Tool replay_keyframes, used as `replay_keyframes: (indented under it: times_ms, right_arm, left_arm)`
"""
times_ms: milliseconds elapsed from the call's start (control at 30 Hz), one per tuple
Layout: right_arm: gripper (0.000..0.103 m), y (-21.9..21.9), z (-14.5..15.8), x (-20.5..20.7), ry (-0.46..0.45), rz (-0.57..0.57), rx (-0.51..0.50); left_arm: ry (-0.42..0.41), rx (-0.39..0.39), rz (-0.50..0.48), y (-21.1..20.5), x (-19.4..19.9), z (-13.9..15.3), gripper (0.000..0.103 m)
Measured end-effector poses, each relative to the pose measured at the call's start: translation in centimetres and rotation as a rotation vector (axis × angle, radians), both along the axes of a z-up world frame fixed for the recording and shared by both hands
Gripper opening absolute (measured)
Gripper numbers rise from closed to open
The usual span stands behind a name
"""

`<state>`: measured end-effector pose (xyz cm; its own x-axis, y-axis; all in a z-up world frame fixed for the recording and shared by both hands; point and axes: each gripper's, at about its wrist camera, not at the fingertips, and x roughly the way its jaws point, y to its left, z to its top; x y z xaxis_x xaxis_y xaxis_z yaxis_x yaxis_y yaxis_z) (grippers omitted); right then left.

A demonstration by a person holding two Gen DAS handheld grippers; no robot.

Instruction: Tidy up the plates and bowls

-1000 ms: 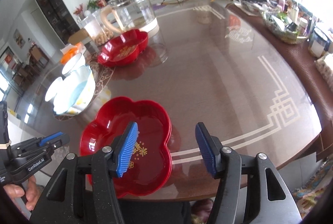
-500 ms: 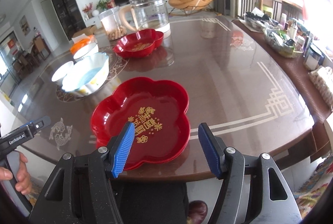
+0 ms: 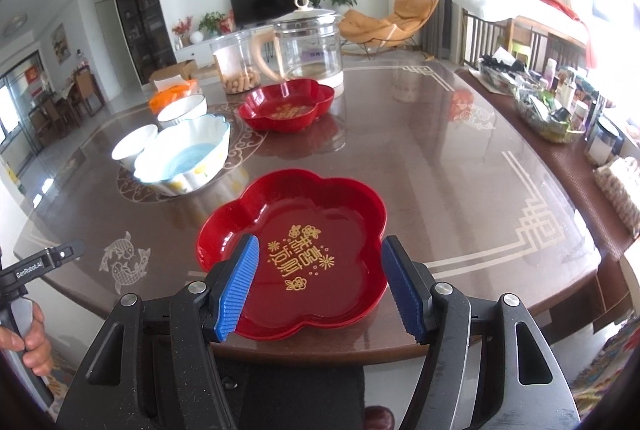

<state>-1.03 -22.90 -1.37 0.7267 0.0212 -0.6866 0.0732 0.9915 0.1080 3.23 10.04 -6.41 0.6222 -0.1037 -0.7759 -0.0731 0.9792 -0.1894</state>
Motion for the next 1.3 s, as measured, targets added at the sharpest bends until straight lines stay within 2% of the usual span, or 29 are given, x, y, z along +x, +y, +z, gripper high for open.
replay_keyframes:
  times_ms: [233,433,600,767,1033,1167,1300]
  right_arm:
    - [0.067,0.2,-0.1,-0.2,-0.007,0.009,0.008]
    - [0.067,-0.3,0.2,-0.3,-0.024,-0.005,0.024]
    - [0.067,-0.5,-0.2,-0.2,-0.005,0.001,0.041]
    - [0.067,0.1,-0.5,0.0,0.007,0.027,0.040]
    - [0.067,-0.4,-1.1,0.5,0.050,0.060,0.060]
    - [0.067,-2.2,-0.5,1.7,0.074,0.083,0.058]
    - [0.067,-5.2,-0.1,4.9,0.169,0.113,0.054]
  left_arm:
    - [0.049,0.072,-0.029,-0.6,0.5,-1.0,0.092]
    - [0.089,0.067,-0.042,-0.3,0.6,-1.7,0.092]
    - [0.089,0.063,-0.043,-0.1,0.5,-1.5,0.092]
    - [0.089,0.072,-0.086,-0.9,0.3,-1.4,0.092]
    - [0.139,0.073,-0.127,-2.0,1.5,-2.1,0.092]
    - [0.146,0.081,-0.187,-3.5,3.4,-1.1,0.092]
    - [0.139,0.065,-0.262,-5.6,7.6,1.7,0.092]
